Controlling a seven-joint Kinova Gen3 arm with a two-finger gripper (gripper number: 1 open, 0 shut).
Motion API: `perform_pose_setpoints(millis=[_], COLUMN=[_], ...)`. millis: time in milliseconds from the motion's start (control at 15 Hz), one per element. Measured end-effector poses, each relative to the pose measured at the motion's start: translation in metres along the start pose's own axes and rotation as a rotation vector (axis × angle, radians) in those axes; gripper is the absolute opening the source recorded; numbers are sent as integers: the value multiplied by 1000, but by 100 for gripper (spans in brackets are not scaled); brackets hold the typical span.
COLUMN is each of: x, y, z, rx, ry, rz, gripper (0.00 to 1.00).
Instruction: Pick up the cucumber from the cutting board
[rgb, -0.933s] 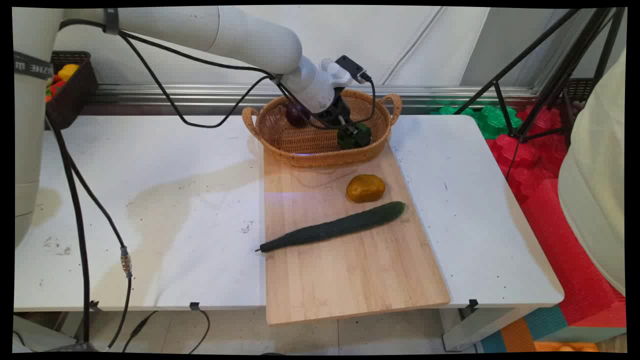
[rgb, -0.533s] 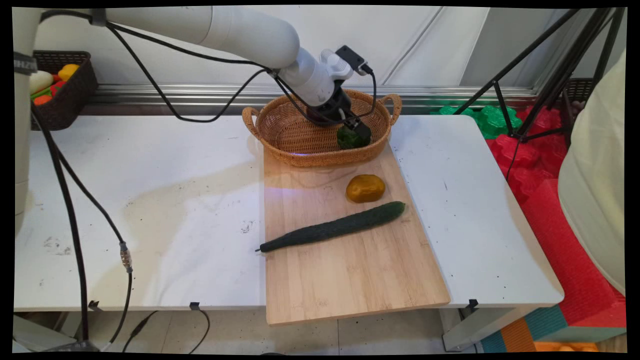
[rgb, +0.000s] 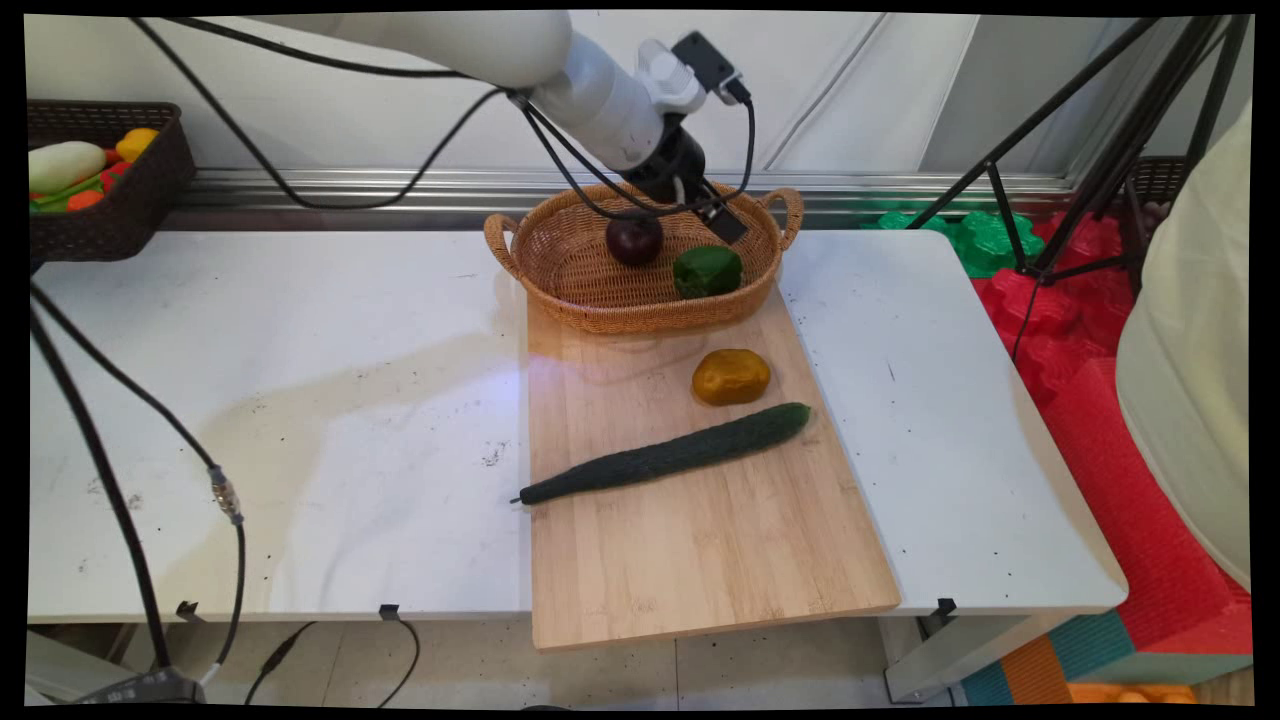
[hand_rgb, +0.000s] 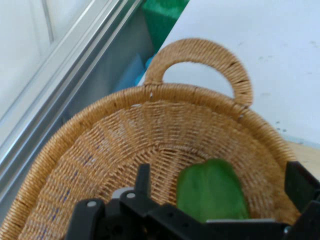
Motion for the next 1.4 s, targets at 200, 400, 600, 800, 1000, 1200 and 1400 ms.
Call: perform_pose_setpoints(millis=[200, 400, 600, 800, 1000, 1200, 1400], x=[6, 3, -9, -29, -49, -70, -91], y=[8, 17, 26, 34, 42, 50, 61], z=[-34, -72, -108, -142, -165, -185, -204], rx=[-20, -49, -86, -126, -162, -199, -242], ry=[26, 36, 32, 13, -14, -47, -83], rz=[50, 94, 127, 138, 152, 171, 194], gripper=[100, 100, 100, 100, 100, 100, 100])
